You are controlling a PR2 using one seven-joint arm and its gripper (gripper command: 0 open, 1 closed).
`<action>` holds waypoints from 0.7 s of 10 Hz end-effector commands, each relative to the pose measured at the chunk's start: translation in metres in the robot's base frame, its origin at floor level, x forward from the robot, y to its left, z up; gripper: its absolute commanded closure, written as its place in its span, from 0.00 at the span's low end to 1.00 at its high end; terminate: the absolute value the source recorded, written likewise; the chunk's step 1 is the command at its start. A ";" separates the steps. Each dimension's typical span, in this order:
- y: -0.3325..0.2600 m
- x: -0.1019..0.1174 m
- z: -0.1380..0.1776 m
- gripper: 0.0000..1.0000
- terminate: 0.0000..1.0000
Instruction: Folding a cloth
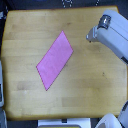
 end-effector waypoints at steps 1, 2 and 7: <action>0.075 0.013 -0.050 0.00 0.00; 0.089 0.008 -0.060 0.00 0.00; 0.160 0.012 -0.094 0.00 0.00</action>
